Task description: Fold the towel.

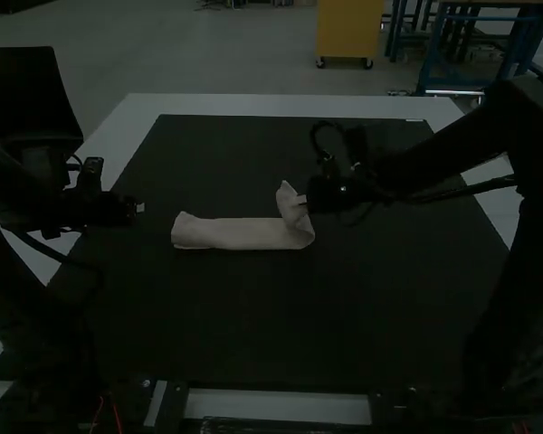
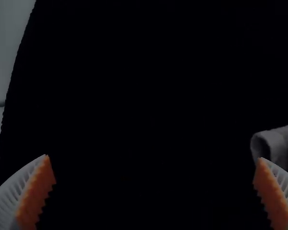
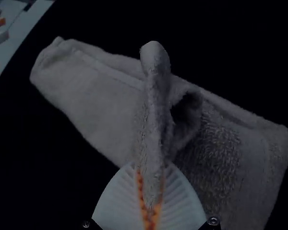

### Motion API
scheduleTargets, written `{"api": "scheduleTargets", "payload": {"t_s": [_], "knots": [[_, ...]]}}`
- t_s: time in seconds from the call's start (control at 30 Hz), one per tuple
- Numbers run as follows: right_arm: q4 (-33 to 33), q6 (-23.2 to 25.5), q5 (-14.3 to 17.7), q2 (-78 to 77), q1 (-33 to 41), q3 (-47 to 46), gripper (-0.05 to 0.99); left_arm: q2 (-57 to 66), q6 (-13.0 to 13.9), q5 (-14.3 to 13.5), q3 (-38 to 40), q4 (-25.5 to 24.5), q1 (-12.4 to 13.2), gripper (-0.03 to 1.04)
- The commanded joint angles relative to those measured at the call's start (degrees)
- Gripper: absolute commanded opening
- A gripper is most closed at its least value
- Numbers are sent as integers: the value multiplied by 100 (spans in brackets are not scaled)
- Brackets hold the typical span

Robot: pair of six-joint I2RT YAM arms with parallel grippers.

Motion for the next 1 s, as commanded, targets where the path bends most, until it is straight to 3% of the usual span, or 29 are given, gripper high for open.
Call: {"api": "scheduleTargets", "payload": {"t_s": [0.0, 0.4, 0.97], "knots": [[101, 245, -121, 250, 310, 301, -2, -179, -49, 7, 36, 62, 20, 97], [523, 676, -104, 1199, 1242, 1162, -2, -179, 3, 7, 27, 229, 170, 97], [646, 869, -86, 2192, 1690, 2313, -2, -179, 249, 78, -96, 159, 583, 97]]}}
